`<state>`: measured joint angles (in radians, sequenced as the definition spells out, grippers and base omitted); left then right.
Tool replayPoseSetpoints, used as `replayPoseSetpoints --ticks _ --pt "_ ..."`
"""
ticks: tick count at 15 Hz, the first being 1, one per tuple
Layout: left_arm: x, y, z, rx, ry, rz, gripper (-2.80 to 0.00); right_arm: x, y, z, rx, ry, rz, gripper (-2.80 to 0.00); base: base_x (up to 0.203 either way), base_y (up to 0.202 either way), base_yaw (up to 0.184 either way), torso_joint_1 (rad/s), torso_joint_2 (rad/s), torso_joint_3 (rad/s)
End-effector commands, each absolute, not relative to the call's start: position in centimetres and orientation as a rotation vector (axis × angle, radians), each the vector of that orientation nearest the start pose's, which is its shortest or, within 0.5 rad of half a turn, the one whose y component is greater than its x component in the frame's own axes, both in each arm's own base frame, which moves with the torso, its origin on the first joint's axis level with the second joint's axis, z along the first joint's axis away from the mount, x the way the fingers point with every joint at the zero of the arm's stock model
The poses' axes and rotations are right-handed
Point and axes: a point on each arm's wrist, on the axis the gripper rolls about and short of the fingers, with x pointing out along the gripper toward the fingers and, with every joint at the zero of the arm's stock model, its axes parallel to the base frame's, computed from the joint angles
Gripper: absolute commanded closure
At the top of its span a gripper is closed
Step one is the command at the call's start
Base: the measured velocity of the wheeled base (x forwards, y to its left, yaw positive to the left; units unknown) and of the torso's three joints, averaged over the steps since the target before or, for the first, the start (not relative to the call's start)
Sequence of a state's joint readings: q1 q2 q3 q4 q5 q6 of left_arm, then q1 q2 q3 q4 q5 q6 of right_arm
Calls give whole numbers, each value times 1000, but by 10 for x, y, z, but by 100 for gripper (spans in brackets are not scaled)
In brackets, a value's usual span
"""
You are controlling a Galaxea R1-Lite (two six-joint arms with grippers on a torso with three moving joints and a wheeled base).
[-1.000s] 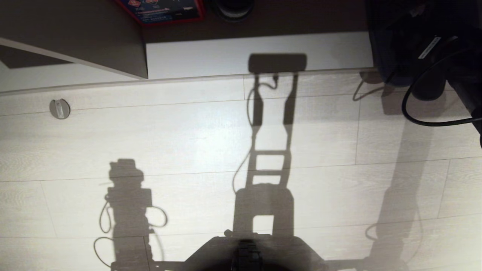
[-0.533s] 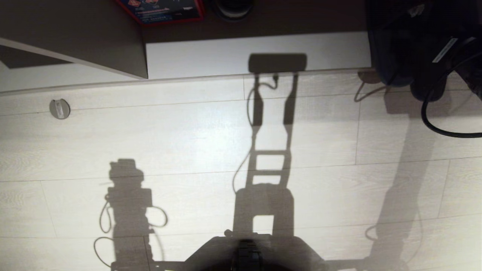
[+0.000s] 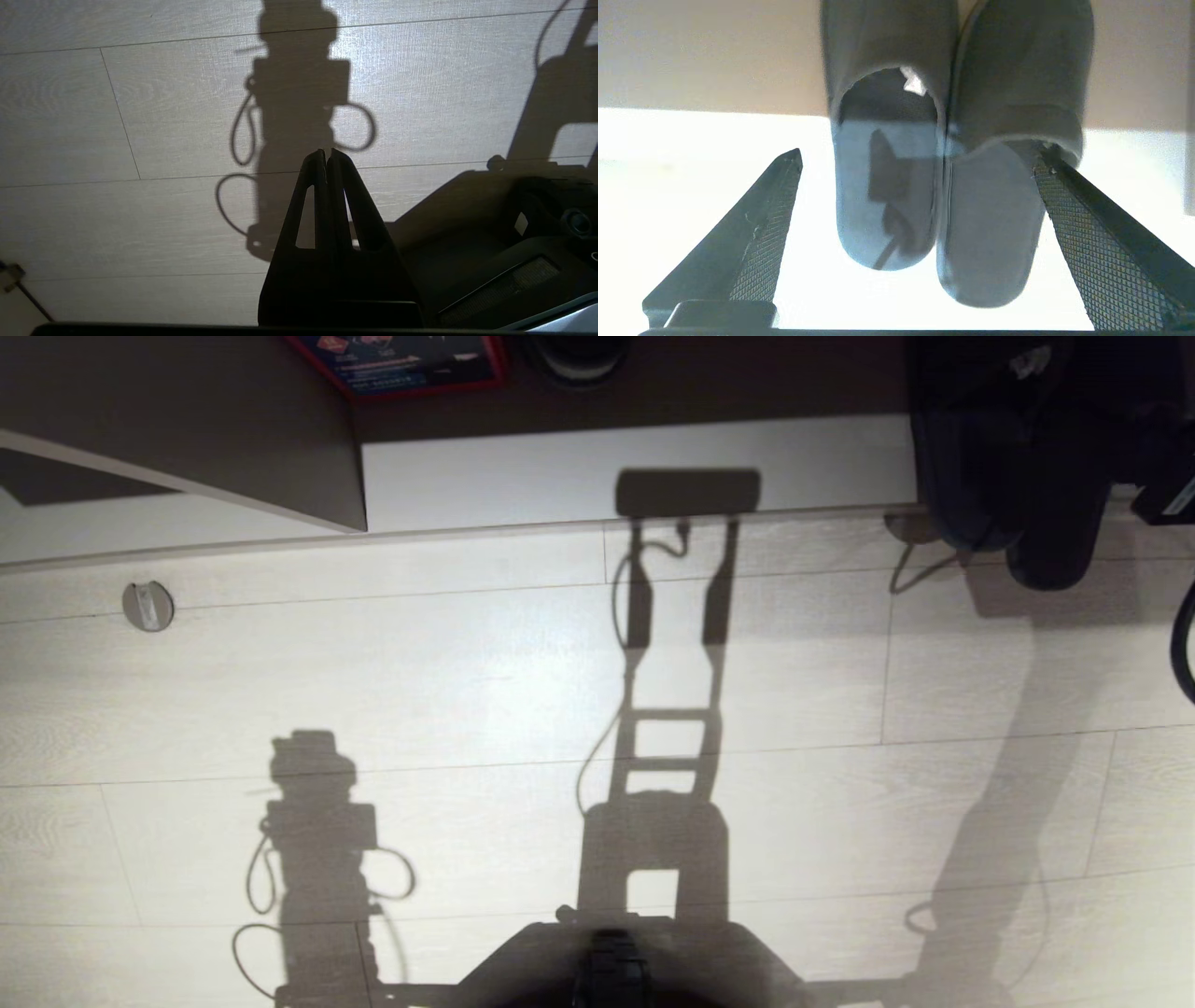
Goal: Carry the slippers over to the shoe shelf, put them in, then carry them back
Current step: Place the slippers into the shoe cabinet
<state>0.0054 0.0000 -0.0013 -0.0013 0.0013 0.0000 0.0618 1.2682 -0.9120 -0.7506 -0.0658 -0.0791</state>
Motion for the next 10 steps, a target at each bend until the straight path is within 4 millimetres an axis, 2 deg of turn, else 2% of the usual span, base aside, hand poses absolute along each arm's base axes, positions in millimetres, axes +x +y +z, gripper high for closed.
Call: replayPoseSetpoints --ticks 1,3,7,9,10 --pt "-23 0 76 0 -2 8 0 164 9 345 -50 -435 -18 -280 0 0 0 0 0 0" --pt "-23 0 76 0 -3 8 0 147 8 343 -52 -413 -17 -280 0 0 0 0 0 0" --pt "-23 0 76 1 -3 8 0 98 6 340 -61 -350 11 -280 0 0 0 0 0 0" --pt "-23 0 76 0 -3 8 0 82 5 325 -69 -265 30 -280 0 0 0 0 0 0" --pt "-23 0 76 1 -2 8 0 81 5 308 -75 -202 44 -280 0 0 0 0 0 0"
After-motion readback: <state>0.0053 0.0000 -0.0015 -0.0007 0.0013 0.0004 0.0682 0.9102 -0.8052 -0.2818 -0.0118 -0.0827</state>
